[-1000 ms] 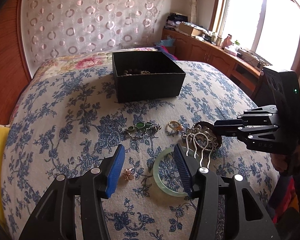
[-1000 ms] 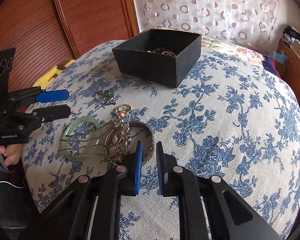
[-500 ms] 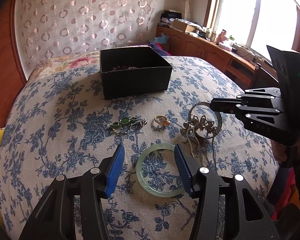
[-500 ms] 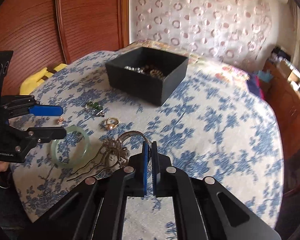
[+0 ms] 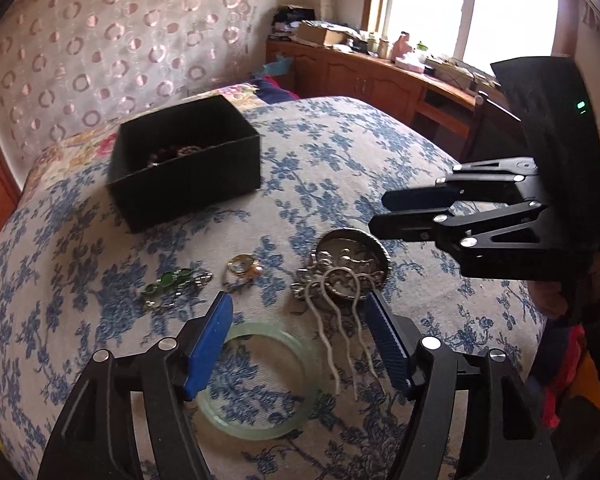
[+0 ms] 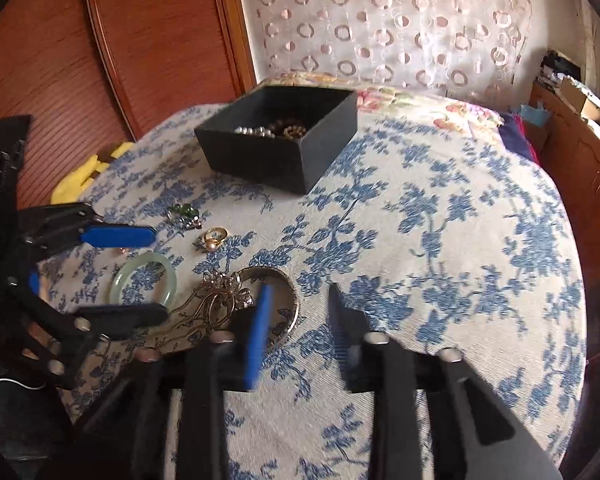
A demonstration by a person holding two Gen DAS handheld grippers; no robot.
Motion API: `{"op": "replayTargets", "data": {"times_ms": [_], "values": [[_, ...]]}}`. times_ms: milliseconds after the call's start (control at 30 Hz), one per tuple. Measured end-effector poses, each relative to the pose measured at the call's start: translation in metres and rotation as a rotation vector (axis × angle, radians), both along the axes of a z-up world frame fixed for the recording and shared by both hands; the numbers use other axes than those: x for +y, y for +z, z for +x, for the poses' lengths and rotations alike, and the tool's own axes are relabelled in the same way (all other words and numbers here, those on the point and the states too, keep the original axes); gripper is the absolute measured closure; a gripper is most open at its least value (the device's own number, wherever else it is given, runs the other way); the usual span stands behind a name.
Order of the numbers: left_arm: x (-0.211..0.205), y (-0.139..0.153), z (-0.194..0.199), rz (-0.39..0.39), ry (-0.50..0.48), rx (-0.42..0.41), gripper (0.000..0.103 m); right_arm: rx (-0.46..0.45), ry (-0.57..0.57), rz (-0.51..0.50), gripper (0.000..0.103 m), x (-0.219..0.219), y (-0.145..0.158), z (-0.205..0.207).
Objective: Organize jewelry
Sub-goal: 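Grasp the silver hair pins with the left tool while the right tool grasps the silver bangle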
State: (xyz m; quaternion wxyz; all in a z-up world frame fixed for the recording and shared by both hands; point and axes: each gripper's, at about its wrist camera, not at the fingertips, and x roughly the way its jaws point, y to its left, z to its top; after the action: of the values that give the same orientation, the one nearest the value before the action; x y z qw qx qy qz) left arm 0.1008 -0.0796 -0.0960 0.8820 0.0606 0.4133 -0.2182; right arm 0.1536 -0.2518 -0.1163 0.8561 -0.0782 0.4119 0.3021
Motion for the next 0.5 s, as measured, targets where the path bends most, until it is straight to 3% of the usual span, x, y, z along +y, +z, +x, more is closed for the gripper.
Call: {"op": "replayTargets", "data": {"times_ms": [500], "values": [[-0.036,-0.022,0.017,0.089,-0.083,0.062,0.037,-0.004,-0.095,0.003,0.068,-0.043,-0.005,-0.006]]}}
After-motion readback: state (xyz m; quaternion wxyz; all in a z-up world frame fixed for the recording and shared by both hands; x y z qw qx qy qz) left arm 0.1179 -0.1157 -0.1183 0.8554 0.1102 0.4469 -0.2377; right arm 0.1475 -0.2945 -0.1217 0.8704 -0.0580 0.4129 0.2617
